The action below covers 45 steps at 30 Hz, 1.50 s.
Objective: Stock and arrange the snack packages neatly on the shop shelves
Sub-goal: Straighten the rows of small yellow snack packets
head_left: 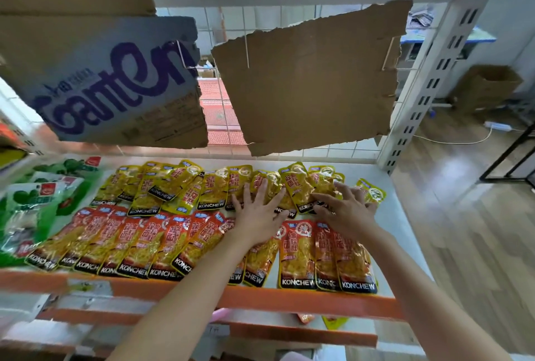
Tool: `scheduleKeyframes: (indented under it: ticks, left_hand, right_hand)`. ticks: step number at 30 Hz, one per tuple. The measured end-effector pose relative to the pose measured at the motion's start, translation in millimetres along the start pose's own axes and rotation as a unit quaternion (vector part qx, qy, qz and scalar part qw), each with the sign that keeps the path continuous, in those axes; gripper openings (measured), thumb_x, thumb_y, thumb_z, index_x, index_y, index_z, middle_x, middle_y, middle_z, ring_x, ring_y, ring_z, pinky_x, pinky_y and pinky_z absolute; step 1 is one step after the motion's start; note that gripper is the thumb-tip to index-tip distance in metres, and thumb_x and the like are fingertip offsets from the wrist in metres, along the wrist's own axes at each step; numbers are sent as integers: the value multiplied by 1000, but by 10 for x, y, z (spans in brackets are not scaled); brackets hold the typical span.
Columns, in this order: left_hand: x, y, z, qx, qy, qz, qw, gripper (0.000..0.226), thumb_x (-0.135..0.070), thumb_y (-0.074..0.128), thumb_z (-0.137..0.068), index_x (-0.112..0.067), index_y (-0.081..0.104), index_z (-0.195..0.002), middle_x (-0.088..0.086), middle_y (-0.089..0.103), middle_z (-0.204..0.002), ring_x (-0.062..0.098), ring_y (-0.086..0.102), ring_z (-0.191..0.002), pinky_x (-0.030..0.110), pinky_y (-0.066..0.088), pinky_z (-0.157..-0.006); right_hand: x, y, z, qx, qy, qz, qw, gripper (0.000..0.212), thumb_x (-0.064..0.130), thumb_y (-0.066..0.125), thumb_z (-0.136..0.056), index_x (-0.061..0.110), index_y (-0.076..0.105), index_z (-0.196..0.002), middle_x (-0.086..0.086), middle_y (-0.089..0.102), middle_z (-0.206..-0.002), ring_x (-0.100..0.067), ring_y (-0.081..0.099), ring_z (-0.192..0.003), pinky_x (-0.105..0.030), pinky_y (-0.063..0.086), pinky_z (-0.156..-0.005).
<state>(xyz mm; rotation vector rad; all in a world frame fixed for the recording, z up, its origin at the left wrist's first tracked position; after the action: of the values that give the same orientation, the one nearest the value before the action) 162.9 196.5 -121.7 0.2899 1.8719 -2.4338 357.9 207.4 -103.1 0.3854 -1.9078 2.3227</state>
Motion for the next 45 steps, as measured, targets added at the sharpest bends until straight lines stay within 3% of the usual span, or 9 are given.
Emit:
scheduleKeyframes:
  ticks: [5, 10, 13, 16, 20, 24, 30, 37, 45]
  left_hand:
    - [0, -316, 183, -140, 21, 98, 985, 41, -40, 39, -97, -34, 41, -138, 1, 10, -157, 21, -4, -144, 46, -4, -115]
    - [476, -490, 804, -258, -56, 84, 961, 32, -28, 56, -88, -19, 58, -119, 7, 40, -133, 24, 26, -126, 40, 25, -106]
    - [739, -345, 1192, -250, -126, 54, 958, 39, -34, 59, -86, -18, 54, -121, 9, 39, -129, 28, 30, -120, 43, 31, -100]
    - [760, -74, 1410, -173, -140, 96, 970, 54, -42, 51, -90, -25, 37, -138, 1, 29, -135, 18, 17, -126, 40, 21, -110]
    - [621, 25, 1486, -160, -123, 113, 973, 60, -43, 44, -94, -34, 19, -147, -7, 22, -146, 8, 9, -130, 36, 18, -111]
    - [546, -6, 1546, -147, -80, 125, 978, 55, -39, 44, -95, -31, 25, -146, -13, 18, -153, 9, 12, -135, 24, 8, -107]
    - [1070, -178, 2059, -207, -90, 192, 955, 35, -32, 48, -95, -27, 52, -129, -13, 40, -134, 3, 34, -127, 12, 20, -100]
    - [2471, -167, 3062, -116, -143, 189, 965, 38, -34, 46, -96, -35, 41, -134, -11, 50, -128, 9, 51, -112, 24, 42, -93]
    - [3985, -253, 4638, -255, -241, 121, 928, 30, -25, 53, -93, -22, 60, -122, -6, 58, -118, 13, 52, -111, 28, 39, -97]
  right_hand:
    - [225, -63, 153, -55, -74, -30, 995, 38, 56, 34, -93, 52, 42, -129, 14, 17, -154, -16, 4, -141, -50, 14, -108]
    - [657, -97, 487, -87, -218, -50, 971, 29, 38, 52, -91, 24, 65, -113, 2, 47, -132, -22, 37, -125, -42, 38, -98]
    - [905, 90, 743, -64, -310, -18, 948, 34, 42, 60, -85, 26, 63, -115, -1, 50, -131, -26, 44, -121, -46, 41, -95]
    - [936, 311, 763, -4, -271, 18, 962, 44, 53, 50, -87, 36, 48, -128, 7, 34, -141, -22, 27, -130, -47, 24, -106]
    - [1063, 268, 775, -74, -226, -89, 967, 31, 27, 62, -86, 17, 58, -115, -8, 45, -131, -31, 43, -121, -47, 37, -97]
    - [1471, 322, 989, -80, -348, -87, 930, 35, 18, 69, -80, 13, 63, -114, -12, 53, -131, -34, 53, -113, -46, 44, -92]
    - [1704, 436, 1003, -5, -315, 39, 948, 41, 40, 42, -93, 35, 42, -133, 10, 22, -152, -15, 19, -138, -37, 17, -110]
    - [3439, 565, 1595, 17, -464, 22, 886, 35, 27, 47, -94, 19, 50, -128, 0, 44, -135, -23, 44, -121, -32, 36, -96]
    - [5446, 1205, 2295, 36, -589, -3, 807, 27, 23, 50, -93, 20, 57, -119, 2, 59, -112, -19, 55, -104, -25, 40, -75]
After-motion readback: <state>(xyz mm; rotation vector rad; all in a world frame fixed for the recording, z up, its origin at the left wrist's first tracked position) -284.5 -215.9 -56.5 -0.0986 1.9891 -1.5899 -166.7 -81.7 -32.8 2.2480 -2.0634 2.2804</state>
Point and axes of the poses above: each hand's wrist, its own z-axis away from the middle knuckle, its own y-axis out of the palm, x = y × z, the point moved 6 cm from there along -z, towards the middle knuckle
